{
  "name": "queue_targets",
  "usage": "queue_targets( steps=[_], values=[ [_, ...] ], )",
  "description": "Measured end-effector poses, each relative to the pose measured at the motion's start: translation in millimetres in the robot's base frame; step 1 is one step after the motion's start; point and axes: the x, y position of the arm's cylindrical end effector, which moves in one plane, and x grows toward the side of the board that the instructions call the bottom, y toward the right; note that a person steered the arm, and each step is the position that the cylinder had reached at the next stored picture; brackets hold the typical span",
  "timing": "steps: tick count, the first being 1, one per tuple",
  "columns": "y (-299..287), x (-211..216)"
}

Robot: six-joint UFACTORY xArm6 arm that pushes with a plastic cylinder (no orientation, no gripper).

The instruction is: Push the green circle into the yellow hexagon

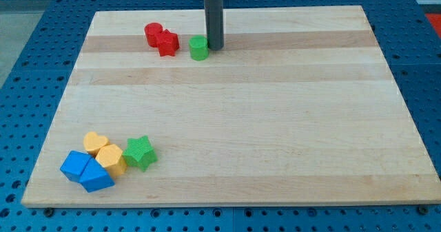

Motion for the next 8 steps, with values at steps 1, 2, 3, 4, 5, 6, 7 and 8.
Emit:
queue_targets(
  steps=[1,2,3,4,5,6,7,8],
  values=[
    [-5,-12],
    [-7,-5],
    [-7,9],
    [-17,13],
    [-34,17],
    [-39,34],
    [-49,54],
    [-61,70]
  ],
)
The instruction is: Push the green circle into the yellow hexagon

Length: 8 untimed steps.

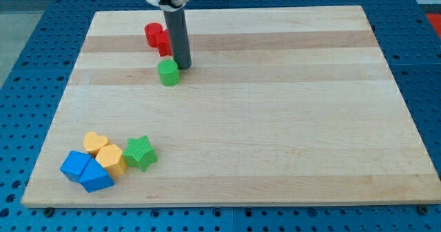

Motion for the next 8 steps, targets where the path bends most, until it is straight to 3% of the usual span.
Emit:
queue_targets(
  steps=[2,6,8],
  values=[
    [-49,1],
    [-55,119],
    [-56,145]
  ],
)
